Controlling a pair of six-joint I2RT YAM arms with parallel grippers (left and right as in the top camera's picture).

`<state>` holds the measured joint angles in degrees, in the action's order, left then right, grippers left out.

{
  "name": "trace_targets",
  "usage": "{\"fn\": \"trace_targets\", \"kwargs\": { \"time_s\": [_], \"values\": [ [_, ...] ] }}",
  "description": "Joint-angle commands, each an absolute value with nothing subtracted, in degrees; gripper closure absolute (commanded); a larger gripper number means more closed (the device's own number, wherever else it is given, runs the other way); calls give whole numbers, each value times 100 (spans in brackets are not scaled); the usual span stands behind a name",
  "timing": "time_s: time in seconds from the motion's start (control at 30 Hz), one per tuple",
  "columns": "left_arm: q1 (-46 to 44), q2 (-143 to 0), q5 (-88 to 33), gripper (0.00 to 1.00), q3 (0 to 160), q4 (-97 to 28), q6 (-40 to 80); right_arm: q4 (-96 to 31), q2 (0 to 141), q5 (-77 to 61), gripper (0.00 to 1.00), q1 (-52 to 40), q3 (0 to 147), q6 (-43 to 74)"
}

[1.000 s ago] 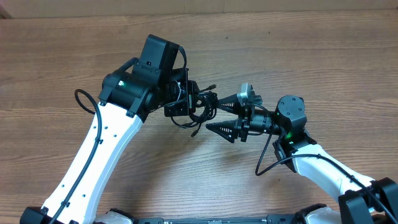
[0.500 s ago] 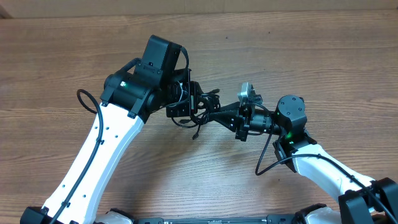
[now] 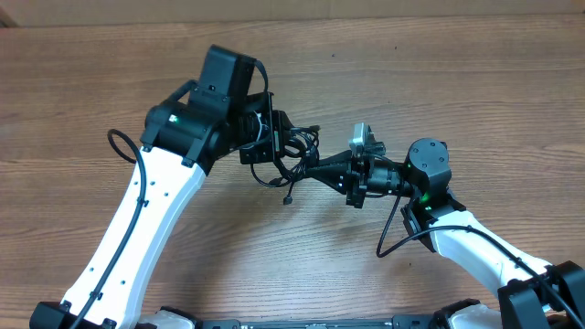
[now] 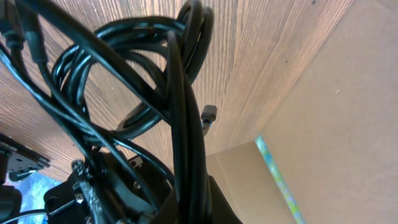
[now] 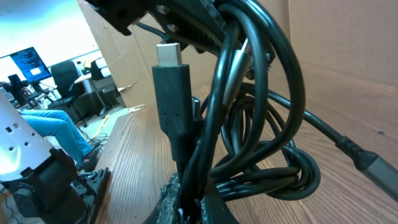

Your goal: Untangle cables

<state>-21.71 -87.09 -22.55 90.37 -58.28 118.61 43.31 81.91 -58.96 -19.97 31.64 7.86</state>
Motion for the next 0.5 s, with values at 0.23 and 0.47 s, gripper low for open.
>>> {"fn": "trace_targets", "kwargs": {
  "time_s": [0.23,0.47],
  "values": [
    [-1737,-8689,-1603,96,9118,-5695,11942,4294,8156,-6504,96,-2018,3190,408],
    [-1737,-8689,-1612,96,9118,-5944,11911,4287,8156,-6272,88,-2018,3190,423]
  ]
}}
